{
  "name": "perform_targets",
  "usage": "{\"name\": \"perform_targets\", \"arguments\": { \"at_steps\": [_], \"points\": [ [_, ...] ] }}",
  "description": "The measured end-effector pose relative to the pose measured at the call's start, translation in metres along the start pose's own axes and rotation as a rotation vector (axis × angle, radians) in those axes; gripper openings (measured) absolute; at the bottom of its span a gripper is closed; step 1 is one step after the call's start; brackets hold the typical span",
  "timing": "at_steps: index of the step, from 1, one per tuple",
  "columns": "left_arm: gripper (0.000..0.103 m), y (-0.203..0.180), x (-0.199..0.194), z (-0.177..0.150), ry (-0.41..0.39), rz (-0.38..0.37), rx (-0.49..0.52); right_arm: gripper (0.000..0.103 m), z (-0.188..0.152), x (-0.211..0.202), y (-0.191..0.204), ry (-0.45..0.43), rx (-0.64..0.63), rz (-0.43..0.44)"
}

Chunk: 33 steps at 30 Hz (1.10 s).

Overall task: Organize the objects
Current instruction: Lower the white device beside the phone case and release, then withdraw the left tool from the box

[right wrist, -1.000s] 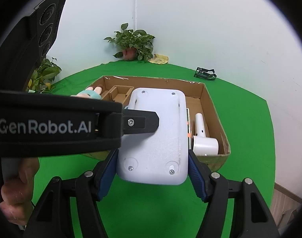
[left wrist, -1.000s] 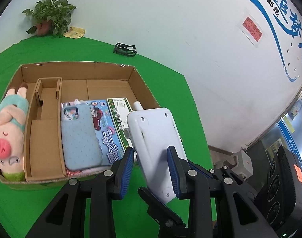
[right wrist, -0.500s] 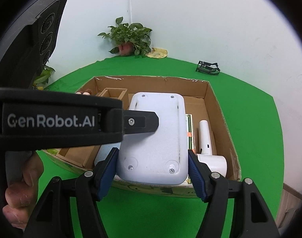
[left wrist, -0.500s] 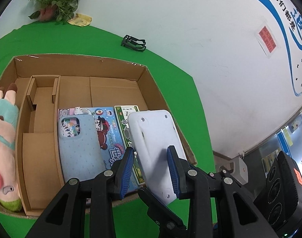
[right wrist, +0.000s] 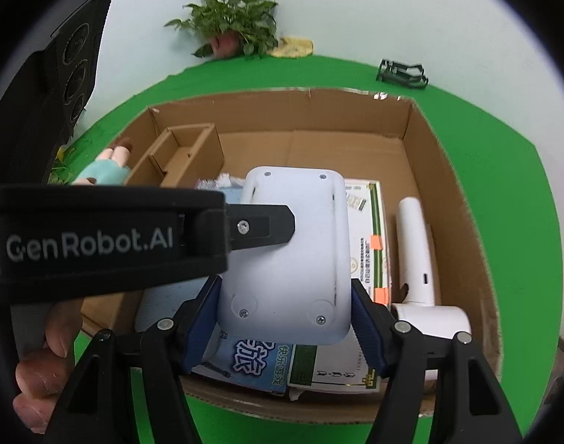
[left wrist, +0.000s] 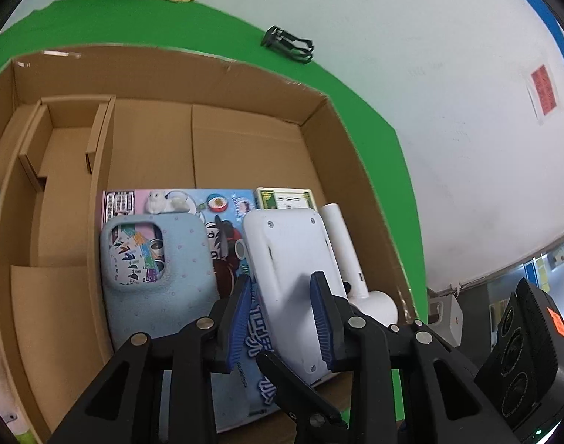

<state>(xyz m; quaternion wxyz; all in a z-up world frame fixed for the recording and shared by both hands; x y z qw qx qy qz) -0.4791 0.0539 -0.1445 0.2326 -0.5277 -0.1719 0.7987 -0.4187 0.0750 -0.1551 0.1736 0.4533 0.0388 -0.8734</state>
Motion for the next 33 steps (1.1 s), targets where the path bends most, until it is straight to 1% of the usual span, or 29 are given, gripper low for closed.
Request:
{"name": "perform_targets", "arguments": {
  "at_steps": [3, 4, 7, 9, 11, 14, 15, 17, 18, 19, 20, 21, 22, 23, 24, 25, 26, 27, 28, 30, 31, 33],
  "points": [
    [0.030, 0.007, 0.008, -0.003, 0.012, 0.003, -0.008, 0.066, -0.004, 0.008, -0.003, 0.032, 0.021, 0.019],
    [0.030, 0.010, 0.011, -0.005, 0.027, -0.004, -0.005, 0.066, -0.006, 0.010, -0.003, 0.042, 0.023, 0.023],
    [0.030, 0.013, 0.013, -0.006, 0.032, -0.008, -0.005, 0.067, -0.009, 0.015, -0.003, 0.057, 0.023, 0.020],
    [0.030, 0.014, 0.012, -0.006, 0.025, 0.005, 0.001, 0.067, -0.006, 0.018, -0.003, 0.054, 0.010, 0.008],
    [0.030, 0.013, 0.010, -0.007, 0.021, 0.006, -0.002, 0.068, -0.004, 0.021, -0.002, 0.057, 0.006, 0.017],
    [0.034, 0.011, 0.005, -0.008, 0.009, 0.013, 0.011, 0.069, -0.003, 0.021, -0.003, 0.062, 0.003, 0.029],
    [0.037, 0.011, 0.000, -0.008, -0.009, 0.023, 0.026, 0.070, -0.004, 0.018, -0.003, 0.055, 0.004, 0.034],
    [0.042, 0.012, -0.017, -0.007, -0.067, 0.064, 0.069, 0.078, -0.005, 0.010, -0.002, 0.024, -0.009, 0.046],
    [0.045, 0.013, -0.026, -0.008, -0.098, 0.082, 0.082, 0.084, -0.005, 0.004, -0.002, -0.004, -0.020, 0.046],
    [0.049, 0.014, -0.042, -0.009, -0.148, 0.104, 0.102, 0.084, -0.005, -0.003, -0.003, -0.039, -0.031, 0.034],
    [0.058, 0.014, -0.054, -0.012, -0.186, 0.123, 0.118, 0.085, -0.006, -0.009, -0.004, -0.067, -0.038, 0.021],
    [0.068, 0.015, -0.068, -0.014, -0.236, 0.155, 0.138, 0.089, -0.006, -0.015, -0.005, -0.100, -0.042, 0.006],
    [0.073, 0.017, -0.085, -0.017, -0.314, 0.216, 0.135, 0.096, -0.007, -0.021, -0.007, -0.139, -0.044, -0.011],
    [0.082, 0.017, -0.102, -0.023, -0.390, 0.262, 0.163, 0.102, -0.008, -0.026, -0.010, -0.179, -0.043, -0.031],
    [0.091, 0.017, -0.116, -0.029, -0.458, 0.304, 0.185, 0.102, -0.012, -0.031, -0.012, -0.221, -0.041, -0.055],
    [0.095, 0.018, -0.130, -0.037, -0.533, 0.359, 0.206, 0.102, -0.016, -0.034, -0.014, -0.251, -0.039, -0.078],
    [0.103, 0.020, -0.142, -0.047, -0.607, 0.427, 0.218, 0.102, -0.021, -0.035, -0.015, -0.261, -0.037, -0.086],
    [0.103, 0.025, -0.150, -0.056, -0.651, 0.474, 0.211, 0.102, -0.026, -0.035, -0.015, -0.269, -0.033, -0.093],
    [0.103, 0.032, -0.153, -0.067, -0.673, 0.505, 0.193, 0.102, -0.030, -0.035, -0.016, -0.279, -0.027, -0.102],
    [0.103, 0.047, -0.152, -0.084, -0.681, 0.548, 0.151, 0.102, -0.034, -0.038, -0.019, -0.311, -0.016, -0.122],
    [0.103, 0.056, -0.150, -0.091, -0.683, 0.581, 0.135, 0.102, -0.034, -0.039, -0.021, -0.329, -0.002, -0.120],
    [0.103, 0.066, -0.144, -0.101, -0.695, 0.657, 0.145, 0.102, -0.032, -0.040, -0.026, -0.370, 0.023, -0.111]
  ]
}}
Point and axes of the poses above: each gripper's, at about its wrist camera, not at the fingertips, and x roughly the way its jaws point, y to its left, z to its top, the point moved 9 cm from there along x, roughly the way its jaws point
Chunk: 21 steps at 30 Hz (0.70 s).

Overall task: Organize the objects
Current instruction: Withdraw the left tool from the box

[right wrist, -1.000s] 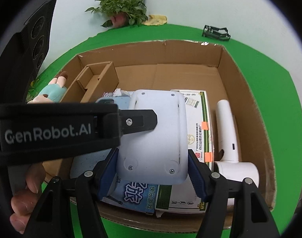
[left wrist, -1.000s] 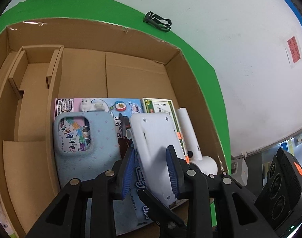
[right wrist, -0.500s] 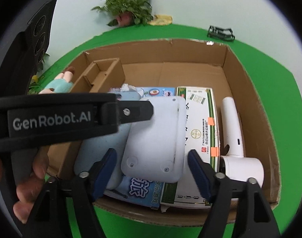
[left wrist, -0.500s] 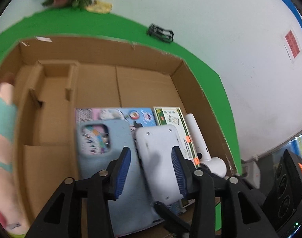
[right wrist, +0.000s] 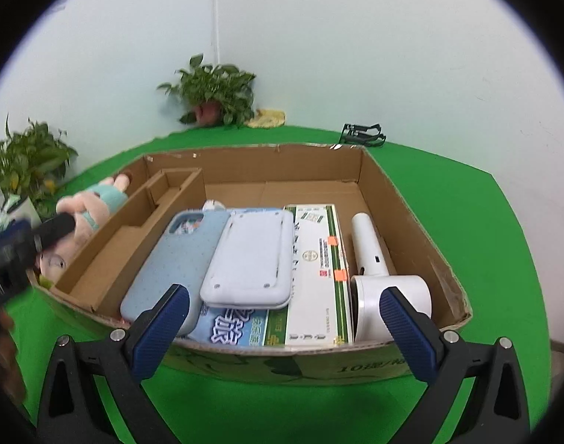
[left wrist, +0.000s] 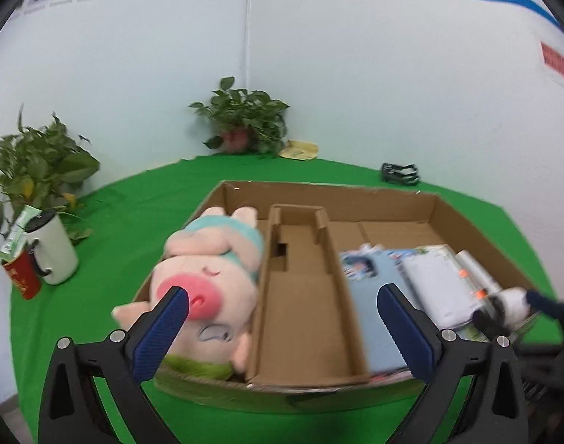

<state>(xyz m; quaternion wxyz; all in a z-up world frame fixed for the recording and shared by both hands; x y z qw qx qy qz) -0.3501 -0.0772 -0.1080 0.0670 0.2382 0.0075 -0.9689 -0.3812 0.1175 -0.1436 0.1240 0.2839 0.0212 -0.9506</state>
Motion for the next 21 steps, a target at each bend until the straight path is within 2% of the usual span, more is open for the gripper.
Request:
{"name": "perform_targets", "arguments": {
  "at_steps": [2, 6, 8, 15, 21],
  "points": [
    [0.103, 0.000, 0.001, -0.011, -0.007, 0.066, 0.042, 0.102, -0.002, 0.005, -0.003, 0.005, 0.013, -0.020],
    [0.103, 0.003, 0.007, -0.027, -0.007, 0.073, 0.071, 0.102, -0.009, 0.005, 0.005, -0.025, -0.086, -0.076],
    [0.103, 0.004, 0.018, -0.030, 0.013, 0.094, 0.051, 0.102, -0.010, 0.003, 0.004, -0.048, -0.079, -0.072],
    [0.103, 0.006, 0.040, -0.040, 0.091, 0.063, 0.025, 0.102, -0.010, 0.001, 0.002, -0.055, -0.081, -0.082],
    [0.103, 0.007, 0.043, -0.039, 0.097, 0.072, 0.033, 0.103, -0.011, 0.001, 0.003, -0.054, -0.085, -0.086]
  ]
}}
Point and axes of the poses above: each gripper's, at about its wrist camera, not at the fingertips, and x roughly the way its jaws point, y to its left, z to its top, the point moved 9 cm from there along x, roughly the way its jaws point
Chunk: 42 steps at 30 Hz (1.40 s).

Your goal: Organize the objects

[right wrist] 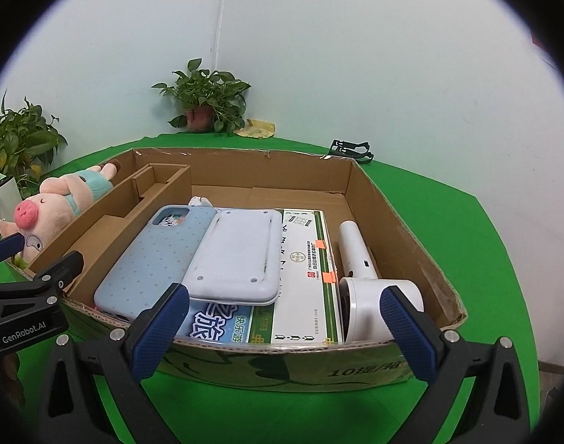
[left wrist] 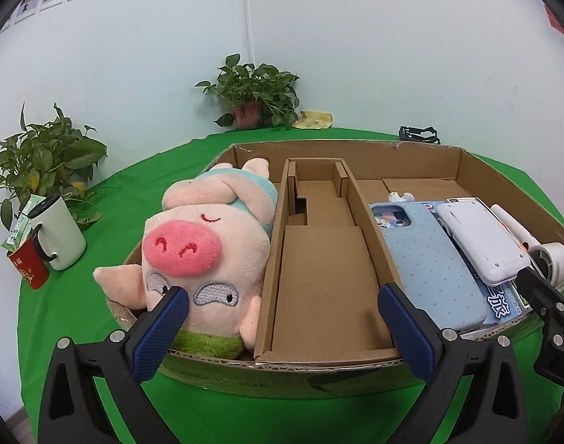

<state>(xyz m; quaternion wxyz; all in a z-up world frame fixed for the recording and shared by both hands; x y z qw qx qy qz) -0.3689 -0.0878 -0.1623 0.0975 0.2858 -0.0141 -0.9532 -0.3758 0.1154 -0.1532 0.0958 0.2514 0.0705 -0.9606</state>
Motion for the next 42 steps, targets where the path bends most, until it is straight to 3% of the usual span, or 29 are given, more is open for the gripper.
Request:
{"name": "perform_targets", "arguments": {
  "at_steps": [42],
  "points": [
    [0.103, 0.0004, 0.0039, 0.0018, 0.003, -0.002, -0.001, 0.102, -0.0010, 0.0026, 0.0000, 0.000, -0.007, -0.005]
  ]
}}
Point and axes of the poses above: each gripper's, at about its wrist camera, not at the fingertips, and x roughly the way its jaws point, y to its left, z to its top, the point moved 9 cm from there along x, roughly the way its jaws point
